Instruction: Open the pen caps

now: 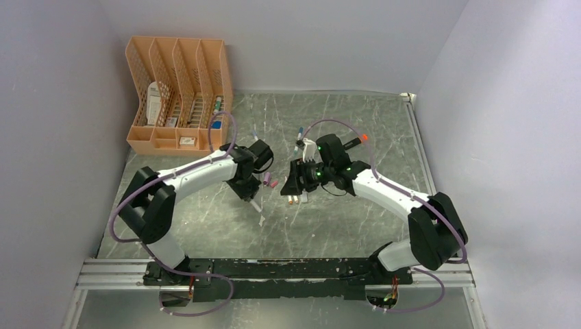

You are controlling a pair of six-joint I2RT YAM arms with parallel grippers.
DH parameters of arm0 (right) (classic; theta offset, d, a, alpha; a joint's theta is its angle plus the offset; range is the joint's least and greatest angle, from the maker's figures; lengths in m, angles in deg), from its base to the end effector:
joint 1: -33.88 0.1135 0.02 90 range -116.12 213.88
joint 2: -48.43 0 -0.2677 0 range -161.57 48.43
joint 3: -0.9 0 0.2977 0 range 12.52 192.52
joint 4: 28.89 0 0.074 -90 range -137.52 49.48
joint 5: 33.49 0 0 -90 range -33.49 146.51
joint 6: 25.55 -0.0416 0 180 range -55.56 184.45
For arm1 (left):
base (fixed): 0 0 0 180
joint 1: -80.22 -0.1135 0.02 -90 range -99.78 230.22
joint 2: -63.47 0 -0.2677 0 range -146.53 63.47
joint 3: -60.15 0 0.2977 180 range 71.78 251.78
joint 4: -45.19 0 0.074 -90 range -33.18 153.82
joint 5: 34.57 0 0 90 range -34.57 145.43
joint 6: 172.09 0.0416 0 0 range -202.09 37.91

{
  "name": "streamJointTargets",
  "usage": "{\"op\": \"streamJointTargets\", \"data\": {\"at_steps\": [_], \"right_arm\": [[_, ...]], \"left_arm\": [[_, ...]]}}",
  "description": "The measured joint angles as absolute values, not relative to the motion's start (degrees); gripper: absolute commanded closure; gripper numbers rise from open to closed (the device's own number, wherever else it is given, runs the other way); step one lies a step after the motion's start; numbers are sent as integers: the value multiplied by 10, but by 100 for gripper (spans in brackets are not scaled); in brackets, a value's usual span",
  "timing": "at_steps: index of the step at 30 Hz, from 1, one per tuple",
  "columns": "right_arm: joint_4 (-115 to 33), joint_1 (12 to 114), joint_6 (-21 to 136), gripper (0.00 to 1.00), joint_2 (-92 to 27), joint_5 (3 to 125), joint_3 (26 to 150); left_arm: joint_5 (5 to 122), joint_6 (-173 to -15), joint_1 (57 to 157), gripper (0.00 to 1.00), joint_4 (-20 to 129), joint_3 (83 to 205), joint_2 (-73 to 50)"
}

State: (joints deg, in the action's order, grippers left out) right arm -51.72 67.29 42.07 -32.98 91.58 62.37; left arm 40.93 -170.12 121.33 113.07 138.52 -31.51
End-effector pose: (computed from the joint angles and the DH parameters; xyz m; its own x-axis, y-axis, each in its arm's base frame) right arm 0.2700 0.2067 0.2033 -0.8298 -0.1740 -0.5302 -0.5265 0.5594 0.6403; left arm 0.2626 -0.2154 0.1813 -0.6439 -0.7223 -0.2524 -0.7283 0.6797 -0.0874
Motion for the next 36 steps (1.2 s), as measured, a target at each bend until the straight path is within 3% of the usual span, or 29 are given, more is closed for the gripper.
{"op": "streamJointTargets", "data": {"at_steps": [15, 36], "right_arm": [[-490, 741, 388, 48, -347, 836, 613], [-473, 741, 372, 57, -383, 804, 623]], "left_arm": [[436, -1645, 1280, 87, 1109, 1508, -371], [447, -1649, 1275, 87, 1071, 1486, -359]]}}
